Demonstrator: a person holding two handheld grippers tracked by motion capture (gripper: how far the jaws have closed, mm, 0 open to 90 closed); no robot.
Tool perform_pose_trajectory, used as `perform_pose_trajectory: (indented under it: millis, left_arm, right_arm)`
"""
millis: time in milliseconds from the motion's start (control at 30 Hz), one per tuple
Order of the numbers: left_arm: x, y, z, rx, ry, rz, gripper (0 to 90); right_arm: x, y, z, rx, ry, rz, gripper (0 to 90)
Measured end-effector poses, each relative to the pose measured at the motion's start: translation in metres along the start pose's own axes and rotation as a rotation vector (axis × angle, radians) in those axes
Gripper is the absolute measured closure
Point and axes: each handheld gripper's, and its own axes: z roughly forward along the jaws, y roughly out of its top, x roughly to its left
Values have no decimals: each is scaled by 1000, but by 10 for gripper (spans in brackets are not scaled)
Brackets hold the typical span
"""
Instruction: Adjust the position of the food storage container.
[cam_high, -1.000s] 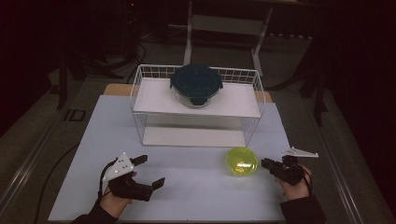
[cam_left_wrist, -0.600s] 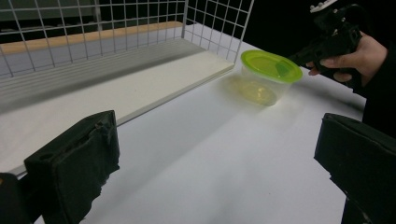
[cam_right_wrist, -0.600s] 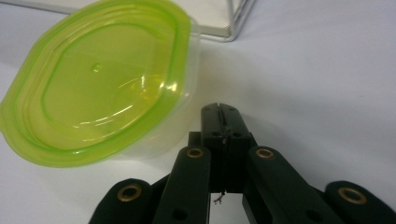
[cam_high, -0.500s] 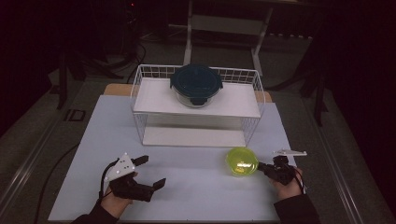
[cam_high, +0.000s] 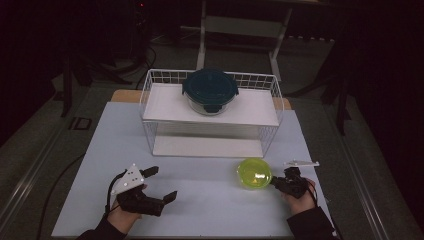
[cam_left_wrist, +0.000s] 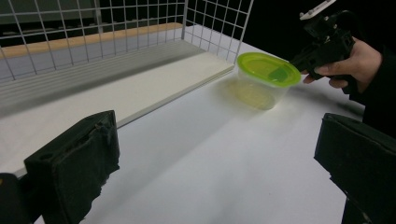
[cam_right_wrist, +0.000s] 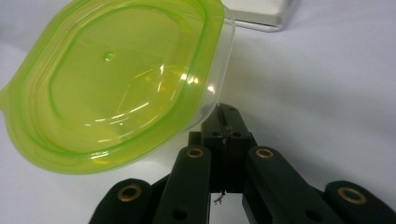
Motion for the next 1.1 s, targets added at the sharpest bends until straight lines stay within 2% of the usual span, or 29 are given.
perform_pose_trajectory:
  millis: [567,667,833,1100]
  left_arm:
    - [-1,1,0,-8,-2,-1,0]
    - [-1,0,-1,-7,-2,-1,0]
    - [-1,0,0,-5,0,1,0]
    - [-1,0,0,-3,-1,2,0]
  right_arm:
    - [29,10,22,37,64,-46,900]
    - [29,11,22,37,52,-59,900]
    - [24,14,19,23,38,-53,900]
    - [29,14,26,41,50,-62,900]
